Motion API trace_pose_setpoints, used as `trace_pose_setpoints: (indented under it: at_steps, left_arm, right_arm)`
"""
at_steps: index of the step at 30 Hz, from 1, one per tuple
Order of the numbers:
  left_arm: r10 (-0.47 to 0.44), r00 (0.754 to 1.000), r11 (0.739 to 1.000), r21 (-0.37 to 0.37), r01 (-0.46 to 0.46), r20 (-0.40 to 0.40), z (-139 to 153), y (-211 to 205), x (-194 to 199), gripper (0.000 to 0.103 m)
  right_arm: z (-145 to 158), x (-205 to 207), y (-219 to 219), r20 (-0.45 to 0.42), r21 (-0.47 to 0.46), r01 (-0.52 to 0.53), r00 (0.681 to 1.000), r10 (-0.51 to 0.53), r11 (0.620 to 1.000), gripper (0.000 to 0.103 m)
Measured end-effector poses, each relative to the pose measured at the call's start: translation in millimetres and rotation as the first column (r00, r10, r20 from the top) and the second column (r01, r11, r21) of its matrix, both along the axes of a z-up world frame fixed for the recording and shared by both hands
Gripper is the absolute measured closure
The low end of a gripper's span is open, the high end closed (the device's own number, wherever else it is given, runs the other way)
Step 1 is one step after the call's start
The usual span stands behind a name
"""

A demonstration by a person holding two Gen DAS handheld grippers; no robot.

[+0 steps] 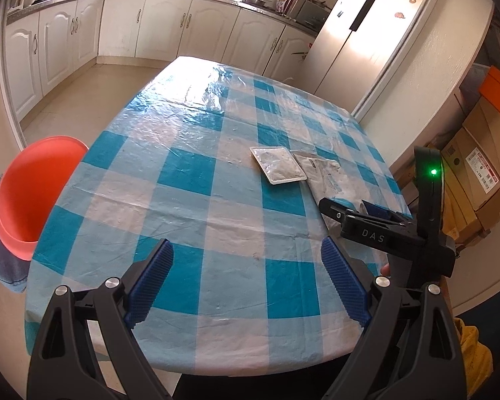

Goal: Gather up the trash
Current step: 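Grasp the white feather-print bag with the right tool while the left tool grasps the silver foil tray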

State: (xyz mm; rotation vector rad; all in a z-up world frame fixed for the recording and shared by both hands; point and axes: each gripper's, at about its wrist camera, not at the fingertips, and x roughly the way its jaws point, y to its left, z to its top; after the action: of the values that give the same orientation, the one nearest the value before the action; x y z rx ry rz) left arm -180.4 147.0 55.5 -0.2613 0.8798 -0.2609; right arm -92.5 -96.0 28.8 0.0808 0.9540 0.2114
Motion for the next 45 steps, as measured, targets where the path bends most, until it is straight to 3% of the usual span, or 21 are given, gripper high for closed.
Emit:
trace_pose_setpoints:
  at_steps: [5,14,19,25,34,37,45]
  left_arm:
    - [-0.015,1.000,1.000,0.006,0.015,-0.023,-7,-9,10,0.012]
    - [-0.054,0.998,0.998,0.028,0.056,-0.045,-15,-35,40,0.012]
    - [-0.065,0.997,0.996,0.053,0.067,-0.036,-16,-54,61,0.012]
    - [-0.050,0.998,0.994,0.096,0.053,-0.037,-22,-80,88,0.012]
    - [0.003,1.000,0.987,0.158,0.002,-0.030,-30,-104,124,0.012]
    - [0.019,0.999,0.977,0.213,-0.012,-0.032,-37,-109,133,0.012]
    - [0.038,0.999,0.968,0.250,-0.034,-0.013,-40,-106,140,0.013]
  right_arm:
    - [-2,3,4,-0.003,-0.048,-0.016,1.000,0.016,0.999,0.010]
    - [-1,1,-1,0.006,-0.070,-0.025,1.000,0.025,0.997,0.022]
    - [0,0,-15,0.019,-0.050,0.004,1.000,-0.003,0.999,0.026]
    - [0,0,-37,0.018,0.053,0.054,0.998,-0.055,0.997,0.027]
    - [1,-1,-38,0.019,0.070,0.052,0.998,-0.053,0.996,0.026]
    - [1,-2,-38,0.019,0.074,0.051,0.998,-0.052,0.996,0.025]
    - [0,-1,-40,0.018,0.086,0.048,0.999,-0.050,0.995,0.024]
